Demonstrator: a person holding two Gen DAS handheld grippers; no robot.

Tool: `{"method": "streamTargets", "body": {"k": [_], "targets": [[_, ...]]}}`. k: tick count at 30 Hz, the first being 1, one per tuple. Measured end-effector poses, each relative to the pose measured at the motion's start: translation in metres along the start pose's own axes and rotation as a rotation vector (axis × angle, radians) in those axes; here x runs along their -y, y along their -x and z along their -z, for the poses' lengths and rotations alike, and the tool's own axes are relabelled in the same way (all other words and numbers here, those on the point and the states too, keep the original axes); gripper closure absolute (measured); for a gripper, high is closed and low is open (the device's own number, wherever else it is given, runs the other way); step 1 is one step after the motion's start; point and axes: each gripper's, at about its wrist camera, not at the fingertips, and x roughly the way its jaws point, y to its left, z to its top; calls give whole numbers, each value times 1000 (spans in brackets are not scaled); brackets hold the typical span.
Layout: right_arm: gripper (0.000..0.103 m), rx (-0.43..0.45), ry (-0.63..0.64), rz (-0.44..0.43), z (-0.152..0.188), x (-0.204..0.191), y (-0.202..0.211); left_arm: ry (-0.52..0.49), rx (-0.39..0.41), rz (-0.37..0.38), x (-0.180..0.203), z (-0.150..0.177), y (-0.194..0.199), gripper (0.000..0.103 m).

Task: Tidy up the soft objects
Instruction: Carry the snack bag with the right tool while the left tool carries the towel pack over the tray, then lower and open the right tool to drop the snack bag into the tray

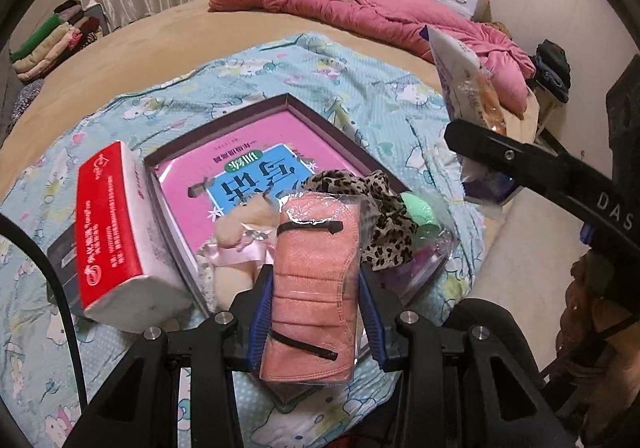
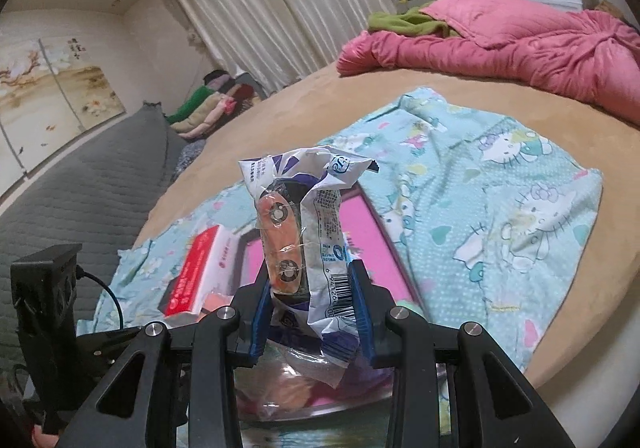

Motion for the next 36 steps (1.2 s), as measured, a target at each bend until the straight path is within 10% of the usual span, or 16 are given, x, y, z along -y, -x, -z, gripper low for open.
{"method": "streamTargets", "body": {"k": [36], "targets": [[65, -233, 96, 41, 13, -11, -99, 36, -29, -22, -27, 6, -40, 62]]}}
